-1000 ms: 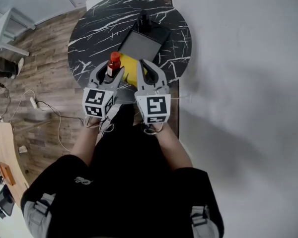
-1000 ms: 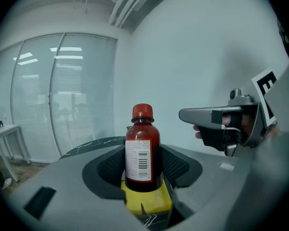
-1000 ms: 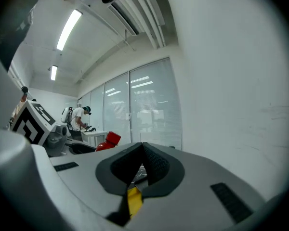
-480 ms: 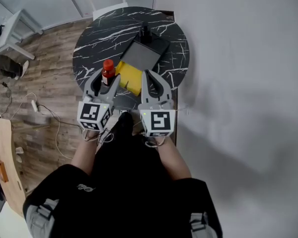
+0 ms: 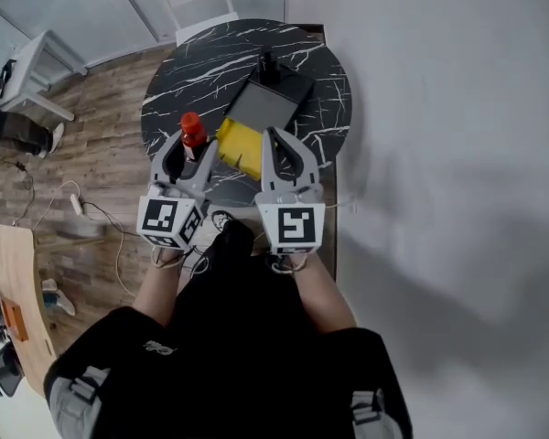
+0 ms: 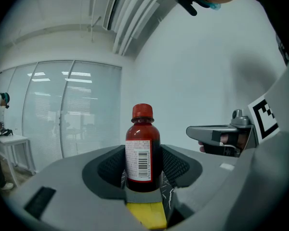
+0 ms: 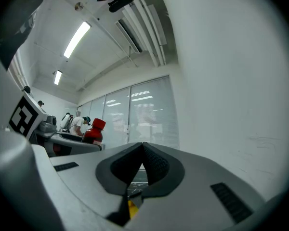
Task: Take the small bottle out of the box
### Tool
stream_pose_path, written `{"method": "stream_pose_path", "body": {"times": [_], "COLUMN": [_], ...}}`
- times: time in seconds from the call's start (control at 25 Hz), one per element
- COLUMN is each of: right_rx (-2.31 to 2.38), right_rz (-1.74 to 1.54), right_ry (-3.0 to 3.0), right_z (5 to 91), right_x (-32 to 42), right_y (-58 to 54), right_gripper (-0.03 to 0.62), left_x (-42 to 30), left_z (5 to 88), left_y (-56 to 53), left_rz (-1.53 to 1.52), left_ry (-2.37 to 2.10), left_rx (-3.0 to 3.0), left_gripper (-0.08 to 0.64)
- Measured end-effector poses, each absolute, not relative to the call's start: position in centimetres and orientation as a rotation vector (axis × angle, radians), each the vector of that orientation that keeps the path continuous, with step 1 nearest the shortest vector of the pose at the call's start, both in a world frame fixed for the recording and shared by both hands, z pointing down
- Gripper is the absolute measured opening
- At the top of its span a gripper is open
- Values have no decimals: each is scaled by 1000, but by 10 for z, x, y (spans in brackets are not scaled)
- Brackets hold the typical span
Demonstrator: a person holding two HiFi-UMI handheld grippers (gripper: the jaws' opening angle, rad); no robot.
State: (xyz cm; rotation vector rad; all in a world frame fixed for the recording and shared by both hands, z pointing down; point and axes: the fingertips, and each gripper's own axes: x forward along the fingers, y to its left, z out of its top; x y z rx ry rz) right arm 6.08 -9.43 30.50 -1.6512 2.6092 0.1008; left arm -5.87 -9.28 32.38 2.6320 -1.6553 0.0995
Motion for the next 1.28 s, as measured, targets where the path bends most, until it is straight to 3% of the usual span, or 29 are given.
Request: {"method": "stream_pose_path", "body": {"times": [1.28], "right_rx": [-1714], "right_rz": [196], "right_ry": [2546], "right_z": [272], "right_x": [63], "right_y": [-105], "right_gripper": [-5], "left_x": [-67], "left_z": [273], "left_y": [-100], "left_rz": [-46], "left_ry": [-1627], "left_rx": [2720], "left_gripper": [209]}}
